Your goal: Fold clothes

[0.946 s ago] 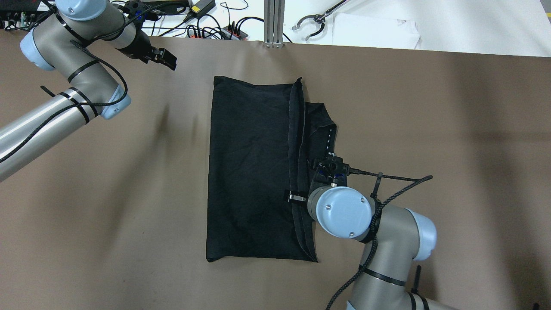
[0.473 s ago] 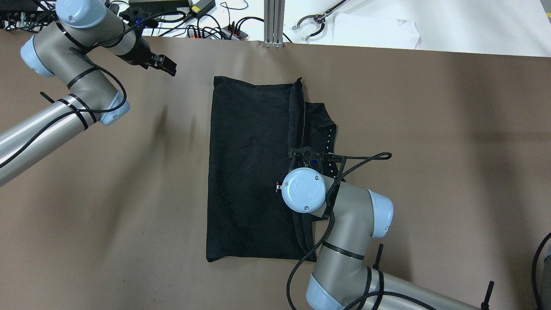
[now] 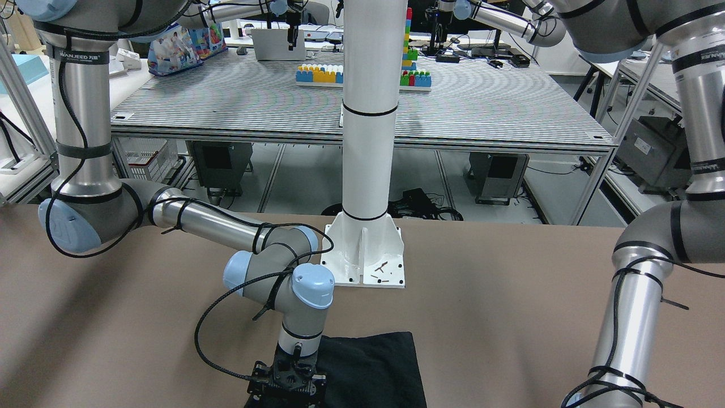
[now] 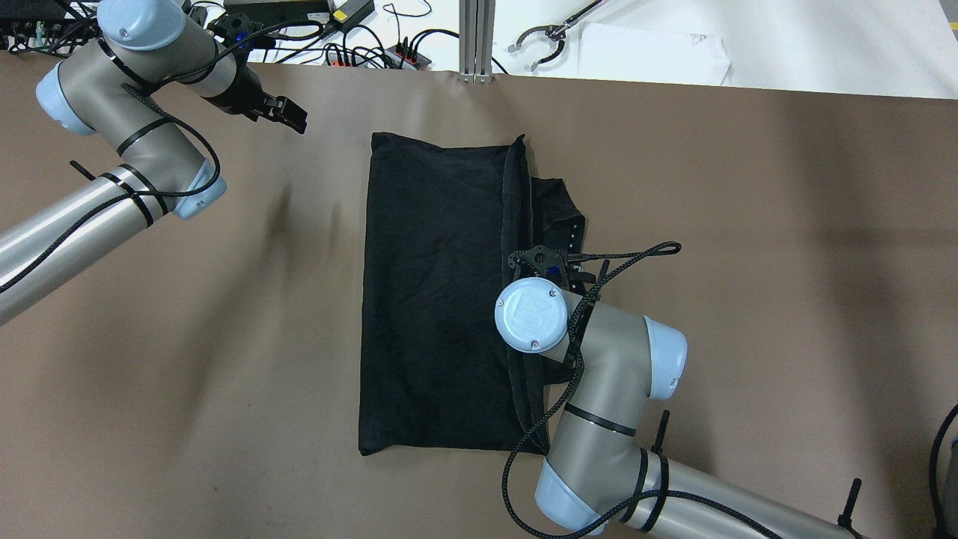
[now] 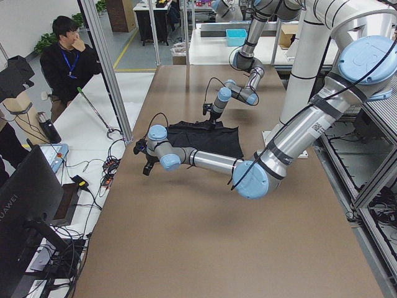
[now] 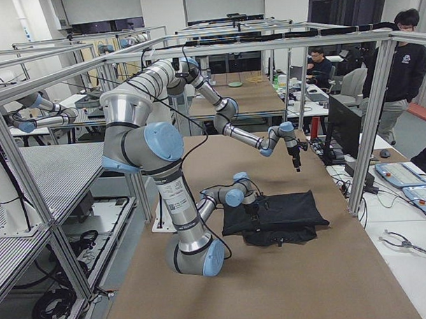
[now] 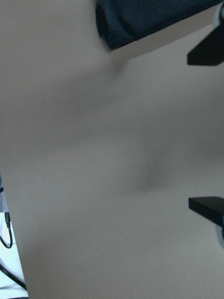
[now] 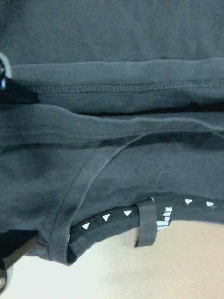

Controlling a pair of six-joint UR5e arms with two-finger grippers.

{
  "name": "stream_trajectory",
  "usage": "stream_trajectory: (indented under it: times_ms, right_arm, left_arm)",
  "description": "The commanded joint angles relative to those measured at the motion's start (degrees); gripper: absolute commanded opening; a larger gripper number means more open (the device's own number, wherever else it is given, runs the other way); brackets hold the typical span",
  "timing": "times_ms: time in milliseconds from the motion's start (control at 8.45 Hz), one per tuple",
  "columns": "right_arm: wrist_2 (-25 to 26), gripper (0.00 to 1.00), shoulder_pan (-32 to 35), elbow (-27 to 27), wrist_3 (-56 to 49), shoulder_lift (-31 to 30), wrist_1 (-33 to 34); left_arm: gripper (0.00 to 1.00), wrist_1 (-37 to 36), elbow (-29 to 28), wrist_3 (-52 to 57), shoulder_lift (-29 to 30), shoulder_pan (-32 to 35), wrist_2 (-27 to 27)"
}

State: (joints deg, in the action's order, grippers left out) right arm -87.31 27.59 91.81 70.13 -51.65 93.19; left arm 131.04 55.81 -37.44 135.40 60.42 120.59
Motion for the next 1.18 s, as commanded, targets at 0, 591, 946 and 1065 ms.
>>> stream_trajectory:
  times_ms: [0,591,946,1065]
  right_arm:
    - [-0.05,0.95,1.66,0.04,-4.45,-1.70,1.90]
    - [-1.97,0.94,3.96,9.60,-11.08,-5.93,1.82]
    - [-8.14,0.94,2.48,9.97,-1.51,-2.23,2.09]
    - [-7.27,0.94,-0.67,9.80,-1.31,-2.23,2.35]
  left_arm:
    - [1.00,0.00,0.00,0.00,0.04,-0.04,0.00]
    - [1.00,0.00,0.00,0.00,0.13,-0.04,-0.09]
    - [1.00,0.00,0.00,0.00,0.04,-0.04,-0.09]
    - [1.00,0.00,0.00,0.00,0.04,-0.04,-0.09]
